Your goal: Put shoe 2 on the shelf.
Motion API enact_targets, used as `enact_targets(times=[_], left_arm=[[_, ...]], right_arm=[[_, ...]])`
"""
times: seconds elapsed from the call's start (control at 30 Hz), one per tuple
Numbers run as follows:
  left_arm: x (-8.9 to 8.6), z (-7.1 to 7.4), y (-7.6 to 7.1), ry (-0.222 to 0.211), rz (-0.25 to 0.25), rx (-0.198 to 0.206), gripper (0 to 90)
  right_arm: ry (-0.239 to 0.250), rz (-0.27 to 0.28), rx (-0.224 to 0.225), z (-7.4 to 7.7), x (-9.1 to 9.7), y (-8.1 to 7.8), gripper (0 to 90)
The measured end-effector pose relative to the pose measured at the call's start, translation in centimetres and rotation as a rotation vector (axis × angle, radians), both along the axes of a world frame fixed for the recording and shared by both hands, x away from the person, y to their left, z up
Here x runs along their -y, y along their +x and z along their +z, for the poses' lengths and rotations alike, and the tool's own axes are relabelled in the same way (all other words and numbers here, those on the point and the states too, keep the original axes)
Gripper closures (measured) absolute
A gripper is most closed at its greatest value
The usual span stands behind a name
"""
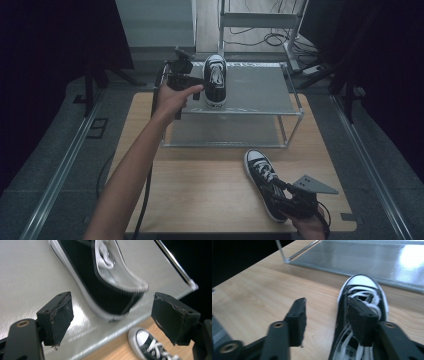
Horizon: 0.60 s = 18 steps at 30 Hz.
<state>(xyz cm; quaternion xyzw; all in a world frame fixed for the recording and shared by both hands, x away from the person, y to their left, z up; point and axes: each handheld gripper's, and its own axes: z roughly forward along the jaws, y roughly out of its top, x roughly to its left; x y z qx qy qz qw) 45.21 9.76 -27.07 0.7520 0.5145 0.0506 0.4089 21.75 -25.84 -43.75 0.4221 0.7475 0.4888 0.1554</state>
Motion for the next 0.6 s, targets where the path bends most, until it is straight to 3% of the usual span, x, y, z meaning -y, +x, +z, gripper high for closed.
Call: enact_targets(times=[0.23,0.43,0.6], left_arm=[[-1.7,-1.8,-3.0,-0.019,-0.041,0.024,18.6],[-2.8,-3.7,-5.1,0.004,-0.065,0.039,18.8],[-3.6,-5.5,-6.6,0.0,-0.085,0.038,18.8]], right_arm=[[-0.024,0.082,-0.005,-0.1,-1.0,-1.1,59.9],[-0.042,0.108,-0.029,-0.6,-1.3,-1.5,61.6],[-0.077,0.119,-0.061,-1.7,-1.3,-1.8,70.9]])
